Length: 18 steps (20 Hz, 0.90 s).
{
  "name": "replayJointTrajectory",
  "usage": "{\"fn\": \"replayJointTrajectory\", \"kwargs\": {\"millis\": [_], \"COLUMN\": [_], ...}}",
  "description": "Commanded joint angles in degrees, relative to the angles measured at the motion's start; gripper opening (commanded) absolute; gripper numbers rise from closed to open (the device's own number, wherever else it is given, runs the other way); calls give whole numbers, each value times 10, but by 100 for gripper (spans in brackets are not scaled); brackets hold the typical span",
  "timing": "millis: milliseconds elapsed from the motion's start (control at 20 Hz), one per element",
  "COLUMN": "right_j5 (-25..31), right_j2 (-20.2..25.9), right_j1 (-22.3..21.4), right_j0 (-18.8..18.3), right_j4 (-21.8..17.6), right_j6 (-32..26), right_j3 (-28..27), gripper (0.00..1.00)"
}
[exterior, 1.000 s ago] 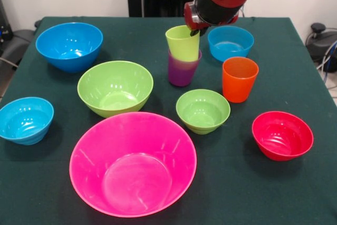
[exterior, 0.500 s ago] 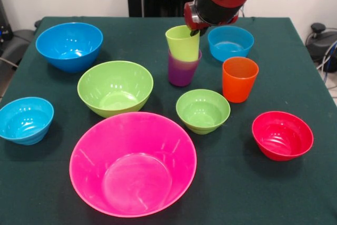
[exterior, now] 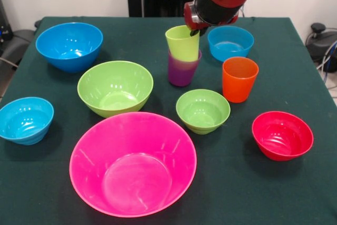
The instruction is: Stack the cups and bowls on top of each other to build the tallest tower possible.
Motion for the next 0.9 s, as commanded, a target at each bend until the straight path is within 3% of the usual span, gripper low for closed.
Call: {"fn": "replayJointTrajectory", "kwargs": {"millis": [50, 900], "right_j5": [-54, -43], "right_j2": [2, 3], "right_j1": [26, 17], "right_j0": [5, 4], "right_j4": [-70, -82], "right_j6": [-70, -65], "right_j3": [-25, -14], "gripper": [0, 0]}}
